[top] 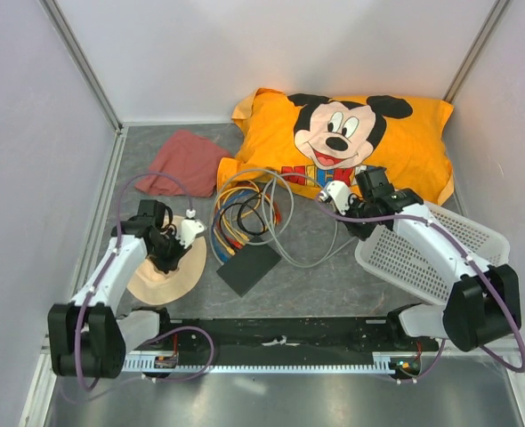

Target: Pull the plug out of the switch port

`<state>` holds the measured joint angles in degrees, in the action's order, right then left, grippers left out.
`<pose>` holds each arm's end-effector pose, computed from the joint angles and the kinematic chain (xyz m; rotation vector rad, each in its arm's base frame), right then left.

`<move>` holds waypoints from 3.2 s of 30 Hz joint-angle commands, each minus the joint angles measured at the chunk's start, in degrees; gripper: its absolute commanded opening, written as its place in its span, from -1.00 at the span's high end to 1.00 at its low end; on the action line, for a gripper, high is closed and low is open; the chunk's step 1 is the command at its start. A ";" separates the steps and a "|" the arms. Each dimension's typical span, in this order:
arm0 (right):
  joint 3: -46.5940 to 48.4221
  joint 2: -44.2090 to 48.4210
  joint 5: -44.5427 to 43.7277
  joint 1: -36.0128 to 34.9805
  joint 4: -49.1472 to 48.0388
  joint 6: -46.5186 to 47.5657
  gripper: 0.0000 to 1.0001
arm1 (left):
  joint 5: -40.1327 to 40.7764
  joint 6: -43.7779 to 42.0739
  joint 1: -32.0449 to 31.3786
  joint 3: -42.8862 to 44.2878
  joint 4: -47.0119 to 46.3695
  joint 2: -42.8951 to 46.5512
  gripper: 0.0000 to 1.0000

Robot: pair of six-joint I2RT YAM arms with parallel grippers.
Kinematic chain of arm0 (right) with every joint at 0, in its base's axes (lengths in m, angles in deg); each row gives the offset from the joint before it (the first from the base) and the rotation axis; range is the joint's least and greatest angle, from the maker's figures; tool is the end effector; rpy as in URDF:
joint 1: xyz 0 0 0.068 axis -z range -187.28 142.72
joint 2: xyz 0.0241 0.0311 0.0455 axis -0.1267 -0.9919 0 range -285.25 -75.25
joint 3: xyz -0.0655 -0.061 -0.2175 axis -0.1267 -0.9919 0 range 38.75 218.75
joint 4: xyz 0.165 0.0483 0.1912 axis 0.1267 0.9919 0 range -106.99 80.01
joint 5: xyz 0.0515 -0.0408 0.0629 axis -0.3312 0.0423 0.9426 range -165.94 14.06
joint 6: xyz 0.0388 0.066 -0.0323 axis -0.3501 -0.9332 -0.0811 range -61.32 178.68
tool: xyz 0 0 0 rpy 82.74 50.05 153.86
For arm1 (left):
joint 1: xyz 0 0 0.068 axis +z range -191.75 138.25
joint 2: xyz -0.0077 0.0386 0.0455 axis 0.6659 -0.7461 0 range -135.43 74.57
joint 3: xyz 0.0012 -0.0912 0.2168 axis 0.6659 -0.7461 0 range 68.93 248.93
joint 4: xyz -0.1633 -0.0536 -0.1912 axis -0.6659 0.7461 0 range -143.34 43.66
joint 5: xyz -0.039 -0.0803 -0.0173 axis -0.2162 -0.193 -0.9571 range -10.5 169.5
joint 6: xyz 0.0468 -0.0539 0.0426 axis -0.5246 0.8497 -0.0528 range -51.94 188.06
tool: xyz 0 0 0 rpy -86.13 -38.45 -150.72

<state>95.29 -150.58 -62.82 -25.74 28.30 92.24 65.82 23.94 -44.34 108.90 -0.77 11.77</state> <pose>0.2538 0.1021 0.1803 -1.2278 2.3563 0.2226 0.1974 -0.0262 0.1357 1.1554 2.5663 -0.1878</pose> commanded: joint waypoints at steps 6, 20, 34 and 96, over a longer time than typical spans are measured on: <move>-0.64 -6.22 -15.85 6.85 -3.02 -1.13 0.99 | 9.45 -10.72 11.02 3.09 -14.33 -16.01 0.97; 18.17 -10.89 0.32 9.85 2.16 -7.63 0.75 | 13.49 8.95 17.36 50.35 -15.51 -55.64 0.97; 21.95 -6.93 6.03 9.76 1.19 -10.18 0.29 | 7.27 26.09 16.65 46.01 -13.64 -47.60 0.40; 14.84 -6.50 5.77 -26.36 -10.14 -6.75 0.20 | -1.44 49.47 -1.54 47.00 -9.69 -24.81 0.97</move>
<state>112.53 -159.89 -59.69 -50.20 19.91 85.84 71.22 67.51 -45.70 168.06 -11.45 -36.63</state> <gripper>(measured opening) 0.414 0.022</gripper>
